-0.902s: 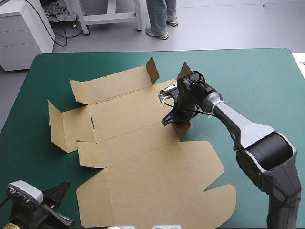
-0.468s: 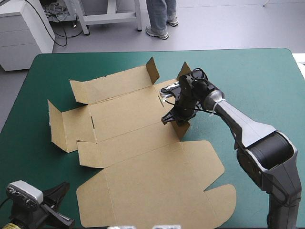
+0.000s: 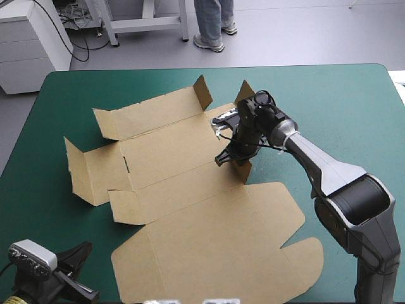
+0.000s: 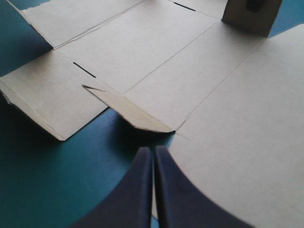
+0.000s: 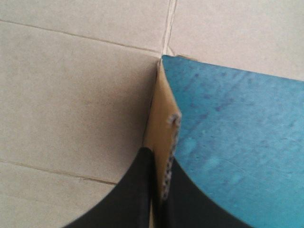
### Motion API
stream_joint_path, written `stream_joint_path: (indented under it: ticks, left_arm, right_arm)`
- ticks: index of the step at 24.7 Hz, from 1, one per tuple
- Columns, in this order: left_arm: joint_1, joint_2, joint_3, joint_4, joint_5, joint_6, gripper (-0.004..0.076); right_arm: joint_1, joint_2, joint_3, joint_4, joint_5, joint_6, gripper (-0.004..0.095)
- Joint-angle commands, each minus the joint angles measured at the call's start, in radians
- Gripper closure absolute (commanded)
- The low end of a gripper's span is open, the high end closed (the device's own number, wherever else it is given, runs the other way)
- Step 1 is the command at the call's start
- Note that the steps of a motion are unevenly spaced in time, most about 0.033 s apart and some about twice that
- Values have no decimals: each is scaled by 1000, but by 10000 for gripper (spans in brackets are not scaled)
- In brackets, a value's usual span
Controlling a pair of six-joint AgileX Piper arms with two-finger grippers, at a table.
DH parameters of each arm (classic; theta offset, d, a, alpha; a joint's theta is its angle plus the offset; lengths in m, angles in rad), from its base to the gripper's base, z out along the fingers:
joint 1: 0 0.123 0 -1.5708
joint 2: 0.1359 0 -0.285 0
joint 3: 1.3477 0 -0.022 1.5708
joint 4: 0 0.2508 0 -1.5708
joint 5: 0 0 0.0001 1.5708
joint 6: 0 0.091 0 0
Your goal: Fold the box
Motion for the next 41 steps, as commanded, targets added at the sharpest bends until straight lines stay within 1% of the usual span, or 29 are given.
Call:
stream_joint_path:
  ticks: [1, 4, 12, 17, 23, 25, 26, 27, 28, 29, 30, 32, 34, 36, 38, 41]
  left_arm:
    - [-6, 15, -30, -6, -67, -3, 732]
    - [-6, 15, -30, -6, -67, -3, 732]
    - [-6, 15, -30, -6, -67, -3, 732]
    - [-6, 15, -30, -6, -67, -3, 732]
    - [-6, 15, -30, -6, -67, -3, 732]
    - [-6, 15, -30, -6, -67, -3, 732]
    - [-6, 15, -30, -6, -67, -3, 732]
    - [-6, 15, -30, -6, -67, -3, 732]
    - [-6, 15, -30, -6, -67, -3, 732]
    - [-6, 15, -30, -6, -67, -3, 732]
    - [-6, 15, -30, -6, -67, -3, 732]
    - [-6, 15, -30, -6, -67, -3, 732]
    - [-6, 15, -30, -6, -67, -3, 732]
    - [-6, 15, -30, -6, -67, -3, 732]
    - [-6, 15, -30, -6, -67, -3, 732]
    - [-6, 15, -30, -6, -70, 1, 732]
  right_arm:
    - [-11, -50, -29, -145, 37, -61, 924]
    - [-11, -50, -29, -184, 37, -149, 924]
    - [-26, -50, -29, -185, 36, -533, 924]
    - [-26, -50, -29, -182, 1, -673, 925]
    - [-26, -50, -29, -155, -90, -795, 926]
    - [-26, -50, -29, -117, -109, -843, 926]
    - [-26, -50, -29, -67, -123, -905, 926]
    - [-26, -50, -29, -50, -131, -932, 926]
    - [-26, -50, -29, 10, -155, -977, 926]
    - [-26, -50, -29, 32, -165, -986, 926]
    - [-26, -50, -29, 88, -179, -1004, 926]
    - [-26, -50, -29, 161, -179, -1043, 926]
    - [-21, -50, -29, 193, -184, -1075, 926]
    - [1, -45, -29, 147, -196, -1075, 926]
    - [29, -26, -41, 56, -200, -1063, 926]
    - [58, 44, -119, 16, -164, -1048, 926]
